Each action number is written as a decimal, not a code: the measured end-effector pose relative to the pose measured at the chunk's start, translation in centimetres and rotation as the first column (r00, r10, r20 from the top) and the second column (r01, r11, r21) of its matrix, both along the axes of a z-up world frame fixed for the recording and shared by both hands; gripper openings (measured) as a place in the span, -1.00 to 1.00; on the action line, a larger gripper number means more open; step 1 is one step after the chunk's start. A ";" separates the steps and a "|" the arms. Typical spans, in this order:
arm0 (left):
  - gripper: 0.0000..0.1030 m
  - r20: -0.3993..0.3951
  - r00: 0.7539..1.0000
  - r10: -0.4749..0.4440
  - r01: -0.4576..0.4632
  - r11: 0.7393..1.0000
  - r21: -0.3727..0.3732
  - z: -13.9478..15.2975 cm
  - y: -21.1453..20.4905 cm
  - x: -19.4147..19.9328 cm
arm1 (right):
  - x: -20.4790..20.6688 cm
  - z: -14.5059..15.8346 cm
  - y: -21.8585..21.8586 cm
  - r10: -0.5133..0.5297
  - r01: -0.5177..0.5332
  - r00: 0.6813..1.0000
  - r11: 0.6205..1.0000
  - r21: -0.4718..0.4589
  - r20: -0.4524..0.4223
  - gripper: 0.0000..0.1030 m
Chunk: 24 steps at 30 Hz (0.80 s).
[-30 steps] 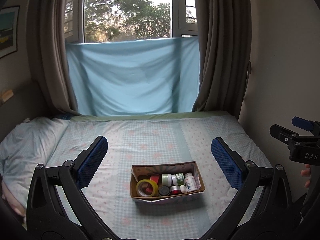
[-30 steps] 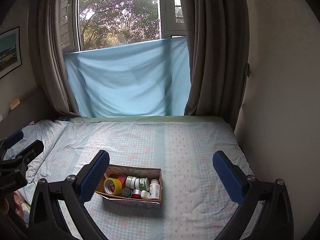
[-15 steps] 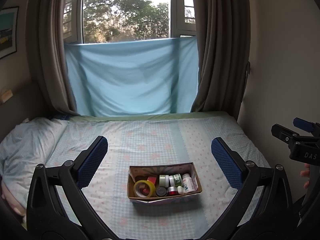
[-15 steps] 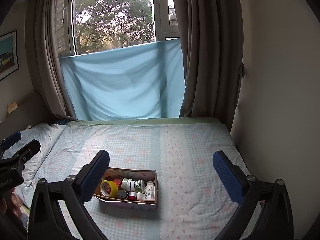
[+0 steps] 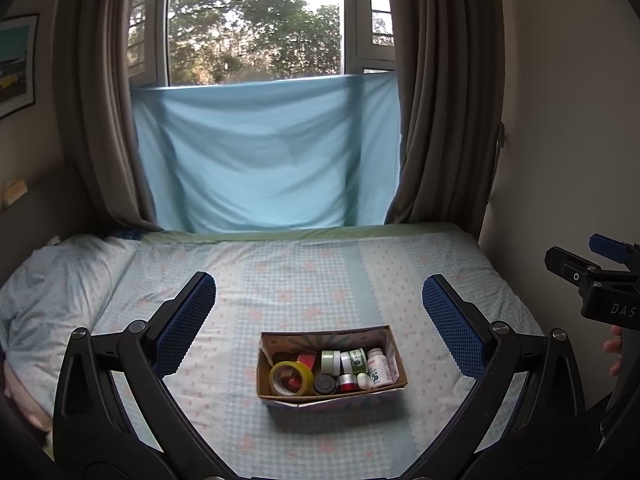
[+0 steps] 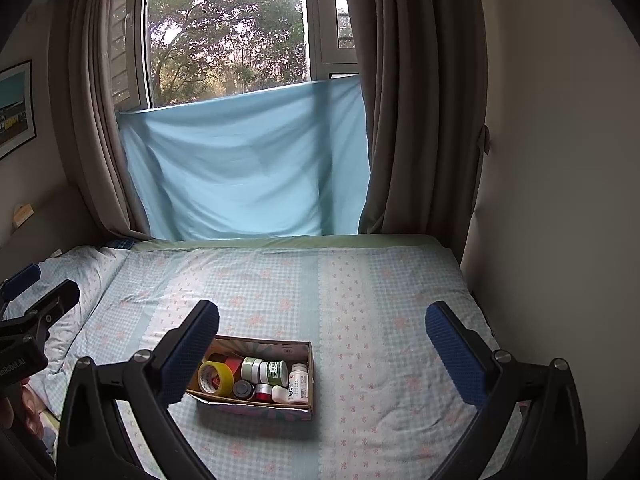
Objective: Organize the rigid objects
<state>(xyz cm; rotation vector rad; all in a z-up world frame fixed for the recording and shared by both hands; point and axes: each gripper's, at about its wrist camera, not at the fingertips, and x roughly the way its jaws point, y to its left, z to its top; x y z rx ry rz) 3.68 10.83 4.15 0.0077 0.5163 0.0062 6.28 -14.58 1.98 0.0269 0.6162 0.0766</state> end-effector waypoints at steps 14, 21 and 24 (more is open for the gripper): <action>1.00 0.013 1.000 0.008 -0.008 1.000 0.000 0.1 0.5 -0.1 | 0.6 -0.2 0.2 -0.007 0.007 1.000 1.000 -0.012 -0.007 1.00; 1.00 0.019 1.000 0.015 -0.015 1.000 0.004 0.1 0.8 -0.1 | 0.5 0.1 0.1 -0.012 0.012 1.000 1.000 -0.013 -0.003 1.00; 1.00 0.019 1.000 0.014 -0.014 1.000 0.004 0.1 0.9 -0.2 | 0.4 0.1 0.2 -0.011 0.011 1.000 1.000 -0.013 0.000 1.00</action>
